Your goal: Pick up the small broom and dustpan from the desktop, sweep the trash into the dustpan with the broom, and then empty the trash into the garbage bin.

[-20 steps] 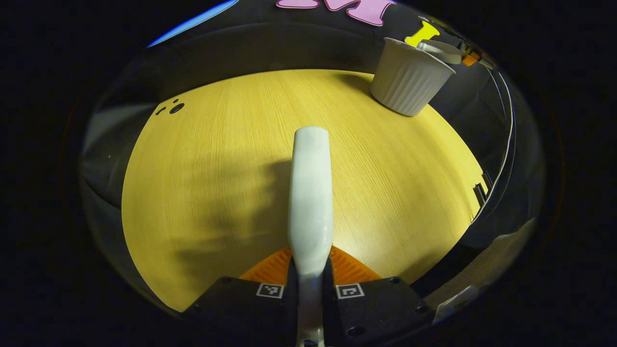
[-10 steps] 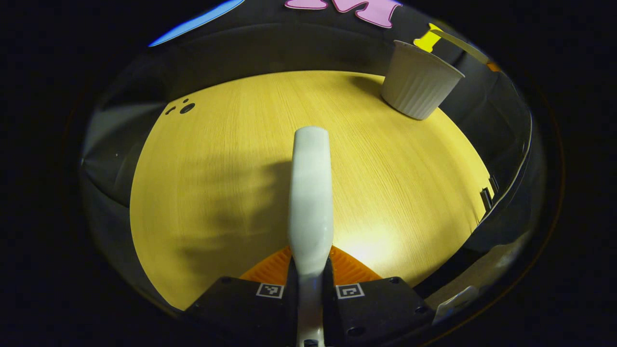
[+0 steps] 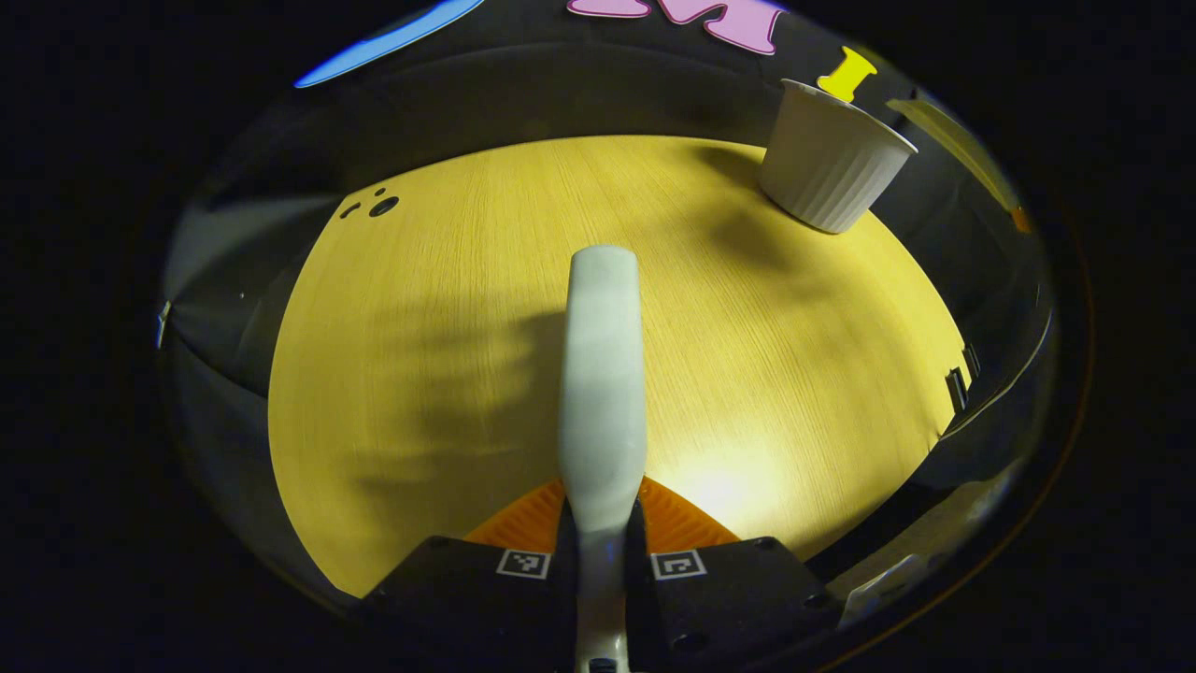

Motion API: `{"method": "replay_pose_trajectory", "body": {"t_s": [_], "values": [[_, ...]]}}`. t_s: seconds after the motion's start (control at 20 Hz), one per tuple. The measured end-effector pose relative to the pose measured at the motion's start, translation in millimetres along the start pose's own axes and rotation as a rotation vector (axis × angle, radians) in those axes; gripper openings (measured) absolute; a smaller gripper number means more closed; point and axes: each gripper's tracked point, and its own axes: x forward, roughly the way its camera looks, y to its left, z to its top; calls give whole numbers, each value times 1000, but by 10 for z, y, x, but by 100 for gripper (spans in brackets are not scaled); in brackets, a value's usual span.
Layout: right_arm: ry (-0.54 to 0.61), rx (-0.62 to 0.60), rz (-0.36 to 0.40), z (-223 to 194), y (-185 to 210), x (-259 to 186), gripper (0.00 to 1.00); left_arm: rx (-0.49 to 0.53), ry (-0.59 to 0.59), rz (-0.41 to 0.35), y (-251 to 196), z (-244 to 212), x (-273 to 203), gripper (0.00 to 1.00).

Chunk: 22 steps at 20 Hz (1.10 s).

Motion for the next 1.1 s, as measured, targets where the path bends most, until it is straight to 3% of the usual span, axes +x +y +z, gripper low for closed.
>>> {"method": "replay_pose_trajectory", "body": {"t_s": [0.1,0.15,0.4,0.45,0.5,0.55,0.65,1.1], "values": [[16,-5,4,-160,170,220,40,-2,1,5,10,4,14,25],[22,-1,-3,-242,227,340,36,-5,3,6,11,7,23,25],[65,34,11,-657,618,982,36,-2,11,35,2,-2,54,24],[71,41,12,-727,677,1111,40,3,14,44,7,-3,59,25],[75,49,15,-792,736,1238,36,6,13,50,11,2,59,25],[82,55,19,-869,792,1362,40,8,15,53,12,-4,67,25],[86,68,15,-1001,888,1589,36,11,21,57,14,-7,90,25],[84,88,17,-1209,1016,1971,40,23,49,90,34,-22,305,27]]}}
